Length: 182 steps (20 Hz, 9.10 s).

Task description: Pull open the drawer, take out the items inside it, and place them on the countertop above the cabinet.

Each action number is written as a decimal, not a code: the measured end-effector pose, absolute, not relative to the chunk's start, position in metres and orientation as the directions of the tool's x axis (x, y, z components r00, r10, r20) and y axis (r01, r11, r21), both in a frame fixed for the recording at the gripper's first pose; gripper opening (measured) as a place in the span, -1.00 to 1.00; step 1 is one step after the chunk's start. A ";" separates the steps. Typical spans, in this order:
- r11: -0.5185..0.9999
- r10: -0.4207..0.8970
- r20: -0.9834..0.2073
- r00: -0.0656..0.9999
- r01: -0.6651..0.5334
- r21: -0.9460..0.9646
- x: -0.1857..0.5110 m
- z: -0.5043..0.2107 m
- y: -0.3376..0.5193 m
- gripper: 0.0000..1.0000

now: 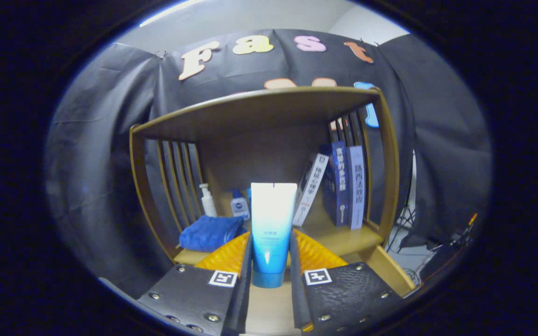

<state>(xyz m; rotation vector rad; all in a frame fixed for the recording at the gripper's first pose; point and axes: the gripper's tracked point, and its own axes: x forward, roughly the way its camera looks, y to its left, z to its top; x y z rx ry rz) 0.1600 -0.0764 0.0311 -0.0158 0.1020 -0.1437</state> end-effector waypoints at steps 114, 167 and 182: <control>0.981 -0.176 -0.183 0.967 0.155 -0.120 0.039 -0.244 -0.061 0.99; 0.980 -0.185 -0.139 0.973 0.173 -0.095 0.117 -0.189 -0.063 0.98; 0.992 -0.086 -0.069 0.994 0.079 -0.100 0.028 -0.006 0.004 0.98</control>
